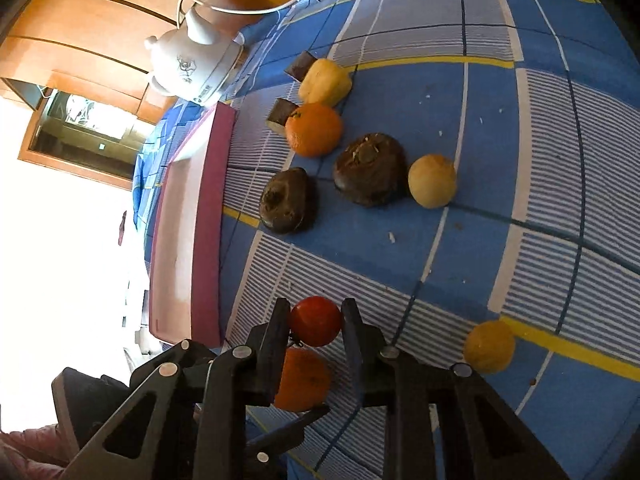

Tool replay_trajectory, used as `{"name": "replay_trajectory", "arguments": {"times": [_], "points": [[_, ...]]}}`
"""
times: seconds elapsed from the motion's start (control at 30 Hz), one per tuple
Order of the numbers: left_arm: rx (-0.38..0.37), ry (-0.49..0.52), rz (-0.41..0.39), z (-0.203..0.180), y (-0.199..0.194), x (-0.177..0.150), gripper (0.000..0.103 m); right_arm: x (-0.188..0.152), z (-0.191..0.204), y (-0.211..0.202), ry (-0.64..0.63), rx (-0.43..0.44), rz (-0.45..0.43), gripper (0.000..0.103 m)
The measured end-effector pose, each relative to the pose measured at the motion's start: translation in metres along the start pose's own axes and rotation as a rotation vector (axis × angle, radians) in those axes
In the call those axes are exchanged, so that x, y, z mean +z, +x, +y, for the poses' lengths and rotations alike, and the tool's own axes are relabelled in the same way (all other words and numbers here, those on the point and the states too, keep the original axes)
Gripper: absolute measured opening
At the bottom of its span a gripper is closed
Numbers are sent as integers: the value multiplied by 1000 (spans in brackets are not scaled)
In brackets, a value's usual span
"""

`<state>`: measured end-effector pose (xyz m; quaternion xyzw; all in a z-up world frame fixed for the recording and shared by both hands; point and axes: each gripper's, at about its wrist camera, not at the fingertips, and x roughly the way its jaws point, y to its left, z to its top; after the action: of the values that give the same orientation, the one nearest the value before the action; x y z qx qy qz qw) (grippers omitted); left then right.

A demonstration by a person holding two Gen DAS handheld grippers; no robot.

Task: Organize fruits
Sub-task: 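Grasp the red cherry tomato with the right tool while the left tool holds the tangerine, then carry the tangerine into the pink-rimmed tray and open the left tool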

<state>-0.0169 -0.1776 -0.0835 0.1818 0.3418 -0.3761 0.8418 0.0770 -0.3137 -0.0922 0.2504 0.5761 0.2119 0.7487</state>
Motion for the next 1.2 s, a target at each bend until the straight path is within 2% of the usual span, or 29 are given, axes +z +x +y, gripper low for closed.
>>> {"name": "replay_trajectory", "arguments": {"times": [0.17, 0.3, 0.4, 0.67, 0.77, 0.87, 0.93, 1.03, 1.2], "points": [[-6, -11, 8, 6, 5, 3, 39, -2, -9, -9, 6, -31, -16, 26], [1, -24, -8, 9, -3, 5, 39, 3, -14, -21, 13, -23, -48, 26], [58, -9, -64, 9, -20, 10, 39, 4, -13, -27, 2, 3, -71, 26], [289, 41, -275, 12, -86, 25, 39, 5, -7, -37, -23, 21, -114, 26], [335, 28, -325, 22, -106, 30, 39, 5, -6, -36, -27, 22, -111, 26], [360, 17, -341, 31, -115, 33, 39, 4, -3, -33, -33, 23, -105, 26], [350, -19, -328, 42, -114, 34, 39, 4, -1, -34, -39, 41, -111, 26], [331, -142, -275, 71, -110, 31, 39, 3, 3, -43, -51, 116, -145, 26], [316, -468, -136, 153, -91, 14, 39, 3, 10, -64, -56, 262, -215, 26]]}}
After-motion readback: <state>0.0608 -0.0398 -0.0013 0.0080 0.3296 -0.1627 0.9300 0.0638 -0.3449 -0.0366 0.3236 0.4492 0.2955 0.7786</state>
